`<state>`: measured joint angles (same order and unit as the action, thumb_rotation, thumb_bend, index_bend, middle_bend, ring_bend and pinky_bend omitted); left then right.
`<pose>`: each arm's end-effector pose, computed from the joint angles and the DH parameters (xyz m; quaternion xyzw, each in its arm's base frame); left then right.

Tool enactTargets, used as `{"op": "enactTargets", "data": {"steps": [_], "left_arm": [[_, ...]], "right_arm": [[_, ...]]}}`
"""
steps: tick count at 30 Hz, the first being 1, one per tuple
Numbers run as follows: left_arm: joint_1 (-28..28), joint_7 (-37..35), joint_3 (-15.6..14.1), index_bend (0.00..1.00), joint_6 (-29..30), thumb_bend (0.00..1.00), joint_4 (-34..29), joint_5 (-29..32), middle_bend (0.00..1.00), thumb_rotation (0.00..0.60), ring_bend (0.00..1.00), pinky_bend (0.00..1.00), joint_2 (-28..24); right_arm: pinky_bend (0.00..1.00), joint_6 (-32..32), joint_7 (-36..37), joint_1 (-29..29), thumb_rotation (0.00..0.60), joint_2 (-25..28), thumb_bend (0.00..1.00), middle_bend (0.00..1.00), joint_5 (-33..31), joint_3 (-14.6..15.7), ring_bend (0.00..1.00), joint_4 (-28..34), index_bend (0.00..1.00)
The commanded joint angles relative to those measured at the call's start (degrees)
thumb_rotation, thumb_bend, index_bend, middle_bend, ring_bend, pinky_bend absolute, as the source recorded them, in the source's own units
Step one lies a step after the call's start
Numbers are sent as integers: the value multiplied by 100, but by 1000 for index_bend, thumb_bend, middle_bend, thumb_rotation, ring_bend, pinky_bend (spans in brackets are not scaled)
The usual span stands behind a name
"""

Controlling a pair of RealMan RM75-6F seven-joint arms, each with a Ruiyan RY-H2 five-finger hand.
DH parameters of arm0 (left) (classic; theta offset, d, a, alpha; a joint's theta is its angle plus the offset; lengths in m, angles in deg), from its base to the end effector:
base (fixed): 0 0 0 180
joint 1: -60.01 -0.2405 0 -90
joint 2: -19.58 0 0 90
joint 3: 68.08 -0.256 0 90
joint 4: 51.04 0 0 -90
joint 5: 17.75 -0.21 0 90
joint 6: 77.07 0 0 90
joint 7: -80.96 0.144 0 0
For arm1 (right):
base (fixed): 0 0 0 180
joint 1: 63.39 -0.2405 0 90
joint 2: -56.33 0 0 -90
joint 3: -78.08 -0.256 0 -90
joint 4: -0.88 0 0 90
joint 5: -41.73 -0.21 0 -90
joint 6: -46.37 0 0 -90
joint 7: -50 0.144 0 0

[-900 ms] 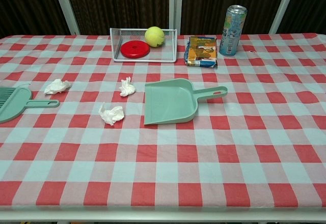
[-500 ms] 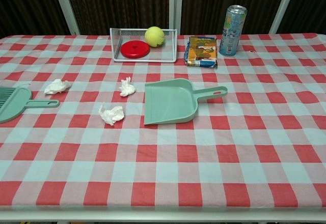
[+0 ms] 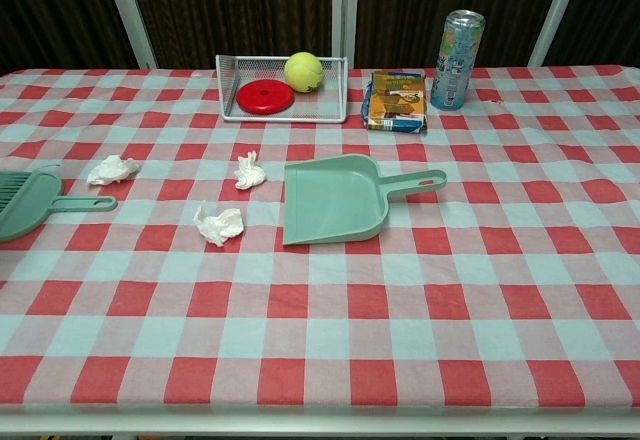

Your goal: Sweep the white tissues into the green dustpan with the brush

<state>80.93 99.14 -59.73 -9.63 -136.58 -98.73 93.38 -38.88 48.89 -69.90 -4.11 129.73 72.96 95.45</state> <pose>-0.2695 0.2830 0.0921 -0.7081 -0.2951 -0.3194 0.5563 -0.2938 -0.1972 0.1797 0.6106 -0.3444 0.4054 0.5867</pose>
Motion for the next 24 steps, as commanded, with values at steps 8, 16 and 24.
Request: {"op": "enactTargets", "data": {"steps": [8,16,24], "left_arm": [[802,933,15,443,-1089,206,563,840,492,600,780,895,944],[960,1261,-104,442,-1306,235,976,1284,492,600,780,895,1379],[1047,1401,-169,436,-1337,250,1374,1520,482,600,777,895,1637]], "right_arm": [[47,9,20,26,600,21,98,231,-46,25,0,5,79],[49,40,37,50,600,8,98,231,-109,49,0,-12,79],[49,35,43,68,600,-3,98,231,-120,65,0,-26,79]]}}
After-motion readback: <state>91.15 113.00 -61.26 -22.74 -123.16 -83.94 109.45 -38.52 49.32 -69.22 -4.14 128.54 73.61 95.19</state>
